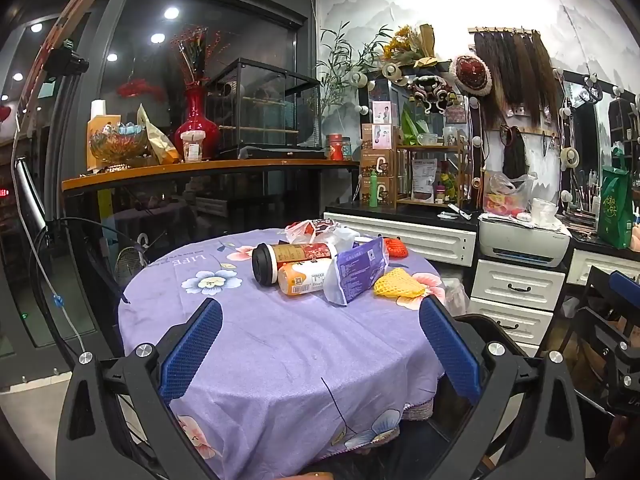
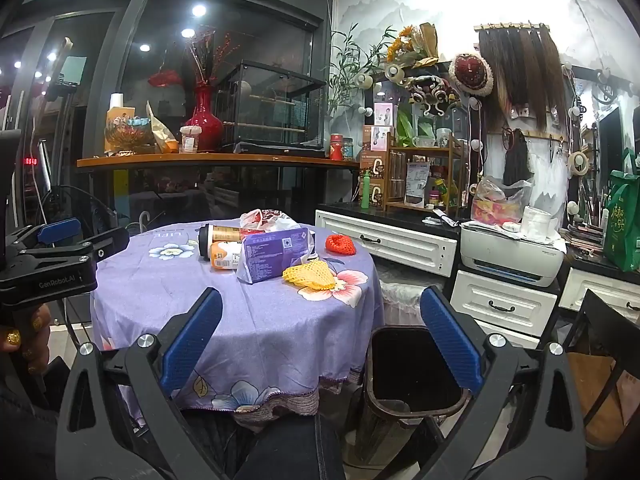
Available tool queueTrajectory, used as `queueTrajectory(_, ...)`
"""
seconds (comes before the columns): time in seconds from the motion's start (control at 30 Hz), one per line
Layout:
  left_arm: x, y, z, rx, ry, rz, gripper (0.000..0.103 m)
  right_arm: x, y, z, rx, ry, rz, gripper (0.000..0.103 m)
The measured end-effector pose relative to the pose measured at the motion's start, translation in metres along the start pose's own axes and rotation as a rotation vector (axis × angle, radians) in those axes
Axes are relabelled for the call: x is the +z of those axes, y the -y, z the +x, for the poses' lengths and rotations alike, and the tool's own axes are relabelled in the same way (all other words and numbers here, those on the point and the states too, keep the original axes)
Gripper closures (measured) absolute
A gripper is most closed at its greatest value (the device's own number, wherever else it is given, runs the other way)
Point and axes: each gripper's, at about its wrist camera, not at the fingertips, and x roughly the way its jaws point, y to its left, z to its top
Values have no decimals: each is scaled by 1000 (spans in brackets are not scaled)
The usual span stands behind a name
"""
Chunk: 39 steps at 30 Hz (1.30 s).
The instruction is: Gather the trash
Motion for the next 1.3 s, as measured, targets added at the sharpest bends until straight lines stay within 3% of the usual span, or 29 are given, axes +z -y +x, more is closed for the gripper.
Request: queueTrajectory(1.3, 0, 0, -1, 2, -1, 1, 5, 1, -1, -3, -1, 3, -1, 5)
